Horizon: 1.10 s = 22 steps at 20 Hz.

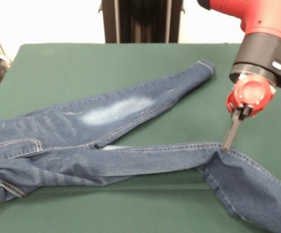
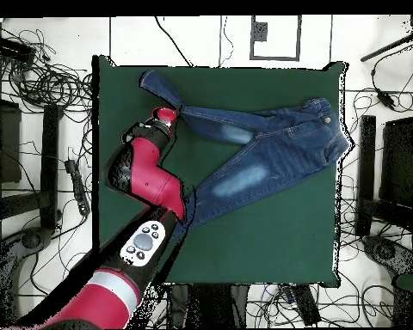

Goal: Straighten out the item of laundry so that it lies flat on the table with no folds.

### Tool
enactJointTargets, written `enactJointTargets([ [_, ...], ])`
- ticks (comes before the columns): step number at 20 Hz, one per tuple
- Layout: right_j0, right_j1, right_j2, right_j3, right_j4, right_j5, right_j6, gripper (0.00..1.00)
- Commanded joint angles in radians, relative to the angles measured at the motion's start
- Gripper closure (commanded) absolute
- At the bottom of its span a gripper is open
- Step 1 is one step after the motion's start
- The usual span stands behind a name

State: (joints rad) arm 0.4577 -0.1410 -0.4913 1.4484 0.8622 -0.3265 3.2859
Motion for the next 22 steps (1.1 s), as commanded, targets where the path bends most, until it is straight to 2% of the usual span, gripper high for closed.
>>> enactJointTargets([
  [1,0.038,-0.001,0.099,0.099,0.03,0.05,0.084,1.0],
  [9,0.046,0.013,0.1,0.098,0.041,0.027,0.088,1.0],
  [15,0.034,0.015,0.119,0.106,0.004,-0.013,0.109,1.0],
  [22,0.038,0.023,0.122,0.11,0.0,-0.027,0.114,1.0],
])
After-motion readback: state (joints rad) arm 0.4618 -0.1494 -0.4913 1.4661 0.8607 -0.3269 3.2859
